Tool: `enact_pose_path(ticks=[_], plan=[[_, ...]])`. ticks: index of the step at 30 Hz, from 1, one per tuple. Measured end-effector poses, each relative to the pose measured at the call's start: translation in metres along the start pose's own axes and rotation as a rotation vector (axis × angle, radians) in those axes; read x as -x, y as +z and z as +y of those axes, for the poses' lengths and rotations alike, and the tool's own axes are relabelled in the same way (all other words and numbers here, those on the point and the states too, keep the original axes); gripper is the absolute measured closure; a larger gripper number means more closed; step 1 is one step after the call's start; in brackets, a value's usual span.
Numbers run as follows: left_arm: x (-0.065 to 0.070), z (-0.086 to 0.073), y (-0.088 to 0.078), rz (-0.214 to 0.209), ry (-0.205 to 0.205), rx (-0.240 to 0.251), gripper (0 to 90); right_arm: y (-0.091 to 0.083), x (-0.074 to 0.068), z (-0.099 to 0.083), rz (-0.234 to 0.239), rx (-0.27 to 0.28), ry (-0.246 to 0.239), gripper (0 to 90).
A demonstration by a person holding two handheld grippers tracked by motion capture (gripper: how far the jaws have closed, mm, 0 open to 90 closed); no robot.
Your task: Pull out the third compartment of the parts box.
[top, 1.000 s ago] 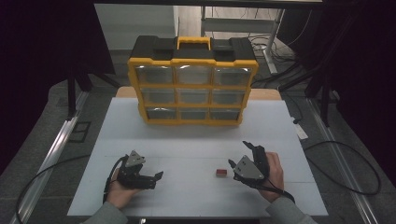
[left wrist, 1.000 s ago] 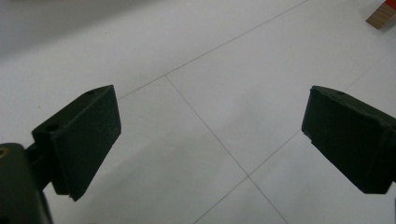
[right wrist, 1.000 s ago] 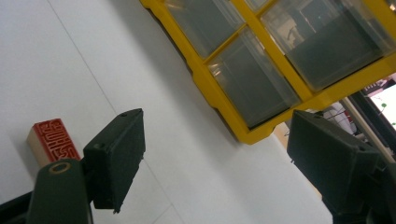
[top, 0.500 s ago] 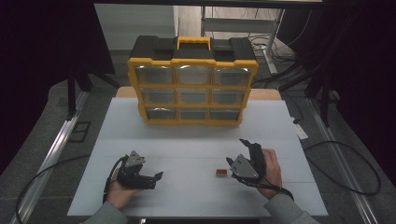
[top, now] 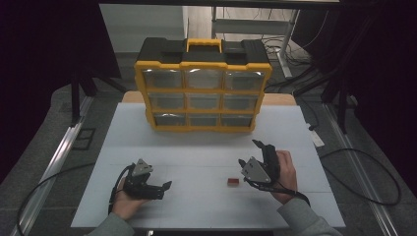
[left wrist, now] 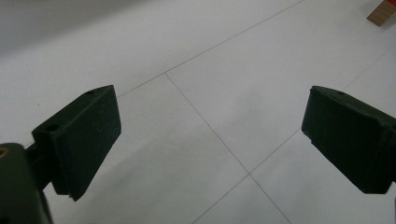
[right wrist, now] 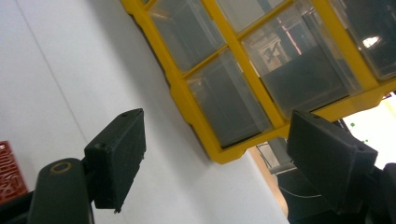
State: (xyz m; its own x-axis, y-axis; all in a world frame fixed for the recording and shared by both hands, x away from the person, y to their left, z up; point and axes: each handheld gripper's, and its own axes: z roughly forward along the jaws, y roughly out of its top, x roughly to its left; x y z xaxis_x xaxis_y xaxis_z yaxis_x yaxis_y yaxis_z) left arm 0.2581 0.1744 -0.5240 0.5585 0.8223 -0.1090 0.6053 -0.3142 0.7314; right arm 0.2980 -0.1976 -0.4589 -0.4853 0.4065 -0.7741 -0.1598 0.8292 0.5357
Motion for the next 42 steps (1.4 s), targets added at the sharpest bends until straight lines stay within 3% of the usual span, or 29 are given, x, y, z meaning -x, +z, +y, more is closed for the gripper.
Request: enact_pose_path(ticks=[42], plan=[[0.000,0.000,-0.001,-0.004,0.000,0.008,5.2,0.015,0.028,0.014,-0.054,0.003,-0.032,20.2]])
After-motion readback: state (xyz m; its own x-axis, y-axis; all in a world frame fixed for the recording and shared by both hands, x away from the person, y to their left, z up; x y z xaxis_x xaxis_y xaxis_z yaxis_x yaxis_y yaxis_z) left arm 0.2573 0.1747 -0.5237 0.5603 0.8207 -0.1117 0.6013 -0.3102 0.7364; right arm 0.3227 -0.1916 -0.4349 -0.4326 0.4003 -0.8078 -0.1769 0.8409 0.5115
